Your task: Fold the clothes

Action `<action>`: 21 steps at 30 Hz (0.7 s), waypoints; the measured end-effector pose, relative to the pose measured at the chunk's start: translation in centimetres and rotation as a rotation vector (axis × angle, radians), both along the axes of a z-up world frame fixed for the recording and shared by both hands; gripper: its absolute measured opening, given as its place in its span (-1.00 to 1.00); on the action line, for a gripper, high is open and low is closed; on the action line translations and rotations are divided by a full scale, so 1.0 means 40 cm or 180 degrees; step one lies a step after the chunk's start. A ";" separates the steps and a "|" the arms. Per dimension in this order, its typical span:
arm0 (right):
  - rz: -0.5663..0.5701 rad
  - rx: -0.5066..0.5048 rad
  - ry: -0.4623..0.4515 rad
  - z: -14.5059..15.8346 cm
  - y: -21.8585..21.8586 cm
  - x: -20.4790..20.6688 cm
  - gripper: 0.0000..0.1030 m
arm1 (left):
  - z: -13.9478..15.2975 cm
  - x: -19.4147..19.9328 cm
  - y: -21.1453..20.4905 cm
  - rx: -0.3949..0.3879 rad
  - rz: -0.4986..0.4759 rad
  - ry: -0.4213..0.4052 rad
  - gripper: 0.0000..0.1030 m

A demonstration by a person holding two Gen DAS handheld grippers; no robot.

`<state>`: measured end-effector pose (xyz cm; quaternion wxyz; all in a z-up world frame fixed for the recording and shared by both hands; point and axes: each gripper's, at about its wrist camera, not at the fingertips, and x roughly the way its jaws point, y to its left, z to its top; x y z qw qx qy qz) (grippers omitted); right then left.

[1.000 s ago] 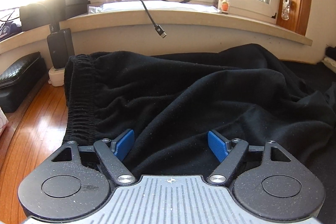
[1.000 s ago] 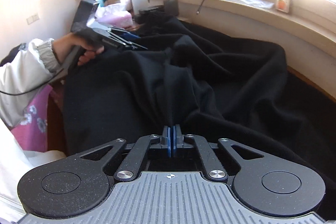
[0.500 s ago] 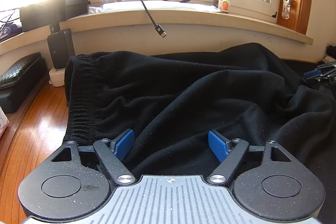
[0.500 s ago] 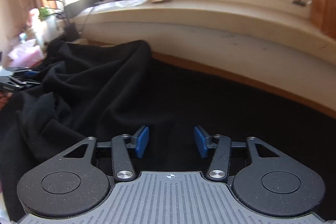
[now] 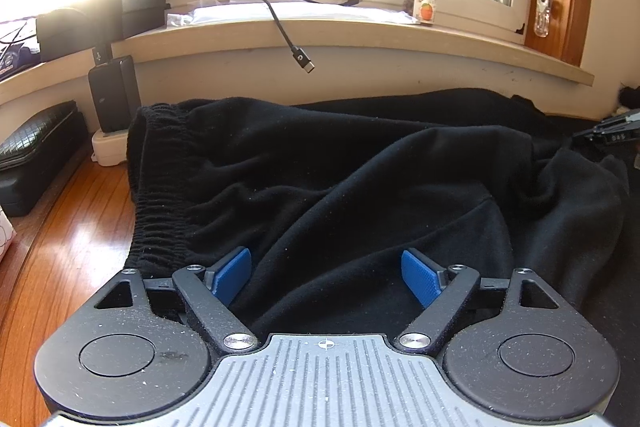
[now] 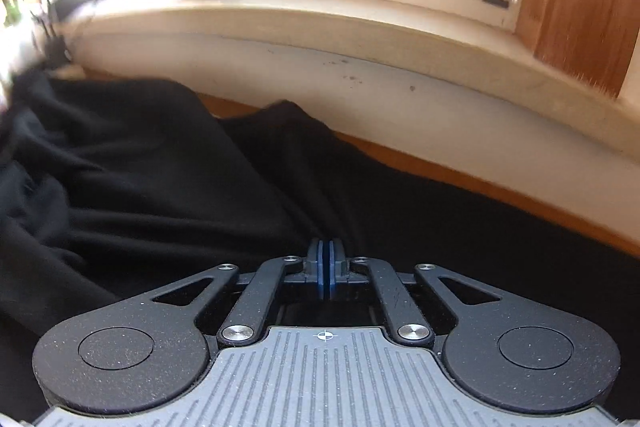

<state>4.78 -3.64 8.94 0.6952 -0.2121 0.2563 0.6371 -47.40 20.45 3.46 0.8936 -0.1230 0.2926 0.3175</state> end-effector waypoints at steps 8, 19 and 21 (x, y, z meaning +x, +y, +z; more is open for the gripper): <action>-0.0831 -0.0015 -0.0012 0.001 -0.096 0.208 -0.21 | 0.000 0.000 0.003 -0.0009 -0.0021 -0.0005 0.68; -0.1300 0.0048 -0.0141 -0.048 -0.139 0.351 -0.20 | 0.000 0.002 0.003 -0.0017 -0.0020 0.0016 0.70; -0.1419 0.0057 -0.0124 -0.049 -0.135 0.369 -0.19 | 0.000 0.003 0.001 -0.0007 -0.0012 0.0026 0.70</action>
